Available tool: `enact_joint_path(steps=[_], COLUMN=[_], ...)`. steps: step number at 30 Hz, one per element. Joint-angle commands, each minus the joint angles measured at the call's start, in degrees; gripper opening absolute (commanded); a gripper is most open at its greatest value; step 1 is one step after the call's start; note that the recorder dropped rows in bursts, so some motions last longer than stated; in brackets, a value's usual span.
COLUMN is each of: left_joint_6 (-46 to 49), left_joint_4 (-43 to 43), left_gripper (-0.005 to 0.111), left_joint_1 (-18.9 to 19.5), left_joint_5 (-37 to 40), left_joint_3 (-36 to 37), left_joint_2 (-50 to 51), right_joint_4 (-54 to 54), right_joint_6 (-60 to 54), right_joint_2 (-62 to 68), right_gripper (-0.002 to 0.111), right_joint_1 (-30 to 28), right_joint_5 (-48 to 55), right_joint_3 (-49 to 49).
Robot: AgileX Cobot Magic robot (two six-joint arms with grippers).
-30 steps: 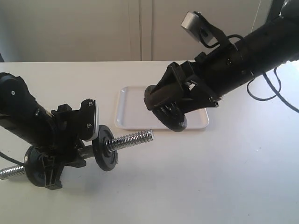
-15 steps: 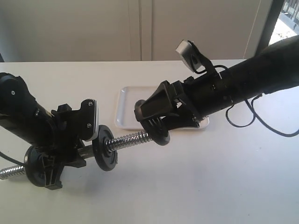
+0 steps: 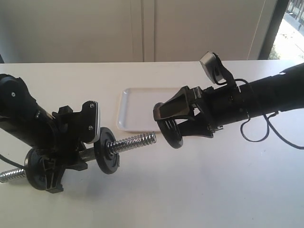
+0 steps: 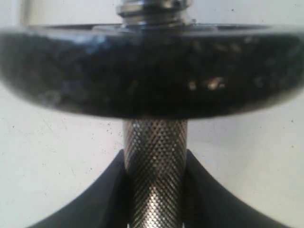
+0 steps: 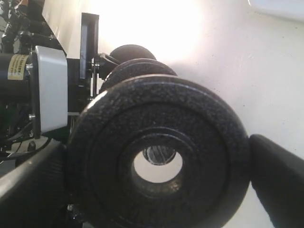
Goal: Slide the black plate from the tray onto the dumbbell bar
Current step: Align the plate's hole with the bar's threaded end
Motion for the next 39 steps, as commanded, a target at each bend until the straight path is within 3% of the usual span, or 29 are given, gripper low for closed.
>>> enact_joint_path(steps=[1,19,39], left_joint_6=[-0.3,-0.3,-0.3], left_joint_4=[-2.9,-2.9,-2.9], left_gripper=[0.0,0.0,0.0], left_joint_1=[-0.3,-0.3,-0.3], left_joint_5=[-2.6,-2.6,-2.6], left_joint_3=[-1.1,-1.1,-1.1], left_joint_2=[-2.7,-2.7,-2.7], right_joint_4=[7.8,14.0,15.6], right_joint_6=[-4.3,-5.8,-5.6], right_joint_2=[-0.7,-0.7,-0.7], right_gripper=[0.0,0.0,0.0], right_joint_1=[-0.4,-0.1,5.6], right_joint_5=[2.4,0.9,-1.3], right_joint_3=[2.6,7.7,7.7])
